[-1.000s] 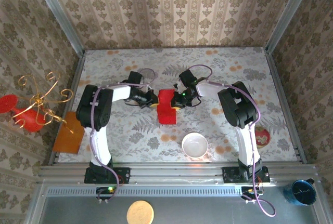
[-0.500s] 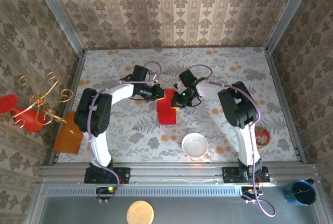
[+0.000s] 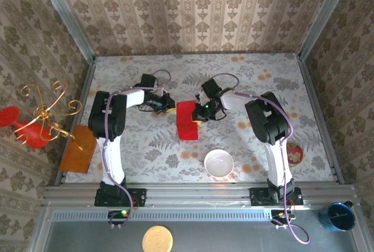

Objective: Fold a paper plane with a square sheet of paper (pick it up from the middle)
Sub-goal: First fold the square sheet of paper in half at the center of the table.

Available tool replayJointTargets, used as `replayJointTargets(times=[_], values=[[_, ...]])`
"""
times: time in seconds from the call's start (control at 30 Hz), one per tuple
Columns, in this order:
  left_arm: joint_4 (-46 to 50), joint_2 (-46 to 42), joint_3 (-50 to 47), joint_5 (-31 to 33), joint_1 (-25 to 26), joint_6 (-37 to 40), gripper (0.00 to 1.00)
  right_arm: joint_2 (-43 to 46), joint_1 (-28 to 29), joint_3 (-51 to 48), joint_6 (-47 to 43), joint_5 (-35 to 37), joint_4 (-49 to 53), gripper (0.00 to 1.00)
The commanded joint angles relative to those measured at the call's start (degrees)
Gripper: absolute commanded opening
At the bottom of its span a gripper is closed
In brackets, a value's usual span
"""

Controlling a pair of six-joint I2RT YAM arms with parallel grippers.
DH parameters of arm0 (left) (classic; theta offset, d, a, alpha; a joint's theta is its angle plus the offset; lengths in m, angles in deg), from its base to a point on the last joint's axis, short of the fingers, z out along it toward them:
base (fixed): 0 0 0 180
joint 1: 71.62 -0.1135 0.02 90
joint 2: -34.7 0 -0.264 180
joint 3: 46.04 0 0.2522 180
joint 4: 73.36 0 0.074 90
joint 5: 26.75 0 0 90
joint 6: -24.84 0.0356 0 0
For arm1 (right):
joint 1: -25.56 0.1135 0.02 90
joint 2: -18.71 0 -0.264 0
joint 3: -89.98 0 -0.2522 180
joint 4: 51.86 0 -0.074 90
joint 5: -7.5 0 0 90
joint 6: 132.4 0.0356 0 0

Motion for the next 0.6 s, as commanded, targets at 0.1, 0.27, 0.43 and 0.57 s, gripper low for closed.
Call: replayJointTargets(times=[0.1, 0.27, 0.43, 0.57], values=[[4.8, -5.56, 0.52, 2.47, -1.44, 3.05, 0.09, -4.97, -0.5, -5.2, 0.2, 9.36, 11.18, 0.08], [-1.98, -4.89, 0.2, -2.96, 4.1, -3.05, 0.09, -5.13, -0.59, -5.65, 0.98, 9.53, 10.61, 0.08], [0.92, -0.19, 4.21, -0.06, 7.85, -2.56, 0.09, -5.49, -0.59, -6.01, 1.35, 9.53, 10.21, 0.08], [5.11, 2.93, 7.12, 3.35, 7.94, -0.53, 0.09, -5.41, -0.6, -6.27, 1.37, 9.62, 10.21, 0.08]])
